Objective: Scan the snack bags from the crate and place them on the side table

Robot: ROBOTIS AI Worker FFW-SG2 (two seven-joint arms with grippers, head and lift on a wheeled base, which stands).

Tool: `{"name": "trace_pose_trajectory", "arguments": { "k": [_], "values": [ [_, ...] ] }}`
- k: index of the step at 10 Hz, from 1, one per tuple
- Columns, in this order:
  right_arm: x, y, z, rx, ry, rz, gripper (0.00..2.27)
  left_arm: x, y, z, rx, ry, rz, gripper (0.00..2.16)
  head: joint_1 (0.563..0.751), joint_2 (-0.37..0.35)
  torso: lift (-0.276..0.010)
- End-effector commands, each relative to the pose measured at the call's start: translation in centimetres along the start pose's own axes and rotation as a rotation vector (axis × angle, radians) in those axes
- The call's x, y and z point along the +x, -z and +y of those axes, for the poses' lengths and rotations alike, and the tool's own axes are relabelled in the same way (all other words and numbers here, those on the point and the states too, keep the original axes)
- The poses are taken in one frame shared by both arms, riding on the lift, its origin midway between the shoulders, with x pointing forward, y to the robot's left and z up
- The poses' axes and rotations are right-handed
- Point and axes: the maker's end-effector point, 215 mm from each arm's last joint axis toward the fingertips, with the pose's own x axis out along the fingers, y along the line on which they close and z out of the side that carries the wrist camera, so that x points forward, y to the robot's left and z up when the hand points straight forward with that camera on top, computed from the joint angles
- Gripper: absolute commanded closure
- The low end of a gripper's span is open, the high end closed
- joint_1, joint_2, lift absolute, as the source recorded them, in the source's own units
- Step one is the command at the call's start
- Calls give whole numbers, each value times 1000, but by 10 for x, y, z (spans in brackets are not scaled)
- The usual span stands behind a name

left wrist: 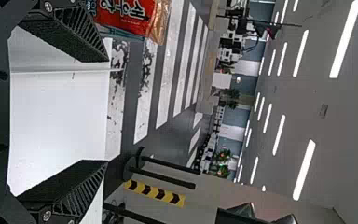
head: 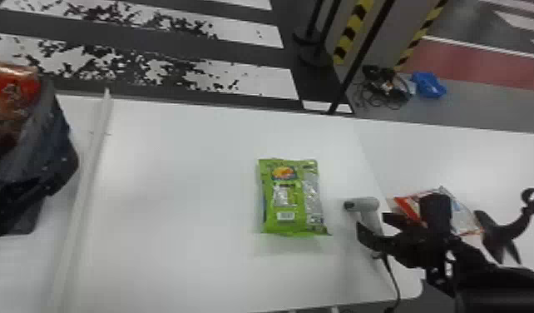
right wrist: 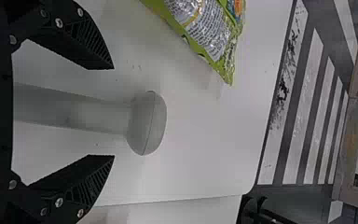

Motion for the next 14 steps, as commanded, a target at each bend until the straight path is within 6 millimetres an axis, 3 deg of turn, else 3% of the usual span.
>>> {"name": "trace_pose_trajectory", "arguments": {
  "k": [1,2,3,5,8,14],
  "values": [
    [6,0,-1,8,-20,24,566,0,2,-1,-5,0,2,100,695,-272,-94],
    [9,0,-1,11,-24,33,1116,-1,3,0,-3,-2,4,100,695,-270,-94],
    [11,2,0,23,-21,42,1922,-1,3,0,-4,-2,6,100,695,-270,-94],
    [11,0,-1,27,-20,43,2246,-1,5,1,-5,-4,10,100,695,-270,-94],
    [-10,-3,7,55,-20,30,2246,0,4,1,-5,-4,7,100,695,-269,-94],
    [-66,-17,72,97,-115,65,2246,2,5,2,-4,-8,14,100,695,-227,-94]
  ]
}}
